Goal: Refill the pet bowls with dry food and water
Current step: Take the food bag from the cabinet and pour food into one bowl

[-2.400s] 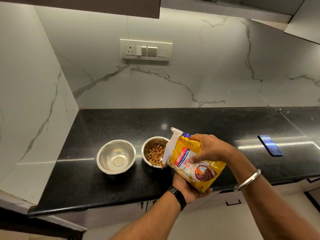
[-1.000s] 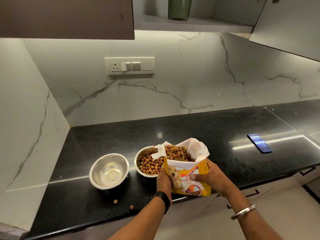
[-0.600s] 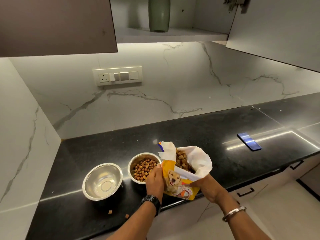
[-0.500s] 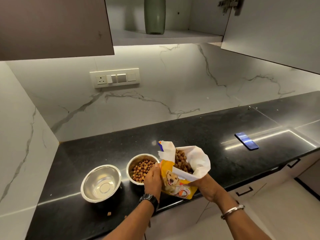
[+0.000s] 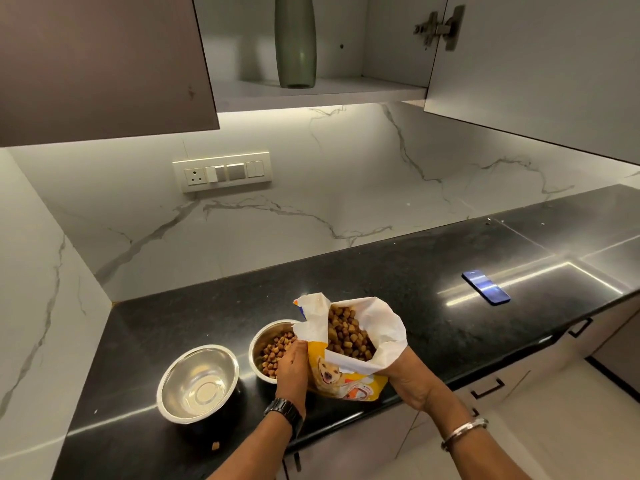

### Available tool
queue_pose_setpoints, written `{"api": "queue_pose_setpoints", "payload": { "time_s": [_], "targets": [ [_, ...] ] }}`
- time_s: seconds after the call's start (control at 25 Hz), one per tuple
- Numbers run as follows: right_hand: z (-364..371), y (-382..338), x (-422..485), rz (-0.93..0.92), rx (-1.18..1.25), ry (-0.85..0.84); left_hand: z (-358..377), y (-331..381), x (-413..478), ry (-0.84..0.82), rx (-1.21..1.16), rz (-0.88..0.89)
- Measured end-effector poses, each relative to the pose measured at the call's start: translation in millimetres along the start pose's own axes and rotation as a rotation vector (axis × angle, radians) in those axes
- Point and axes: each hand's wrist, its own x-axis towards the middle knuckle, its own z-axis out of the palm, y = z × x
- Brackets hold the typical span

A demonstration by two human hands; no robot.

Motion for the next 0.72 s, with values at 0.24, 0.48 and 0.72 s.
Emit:
{"api": "queue_pose_setpoints", "payload": {
  "time_s": [0.24, 0.48, 0.72],
  "targets": [
    [0, -37, 6, -0.101, 0.034, 0.033, -10, 12, 8, -0.217, 0.299, 0.236],
    [-4, -104, 12, -0.273, 0.005, 0.109, 11, 81, 17, -0.474, 0.323, 0.376],
    [-5, -192, 18, -0.449, -0.035, 0.208, 63, 172, 16, -0.397, 0.279, 0.570]
  ]
}}
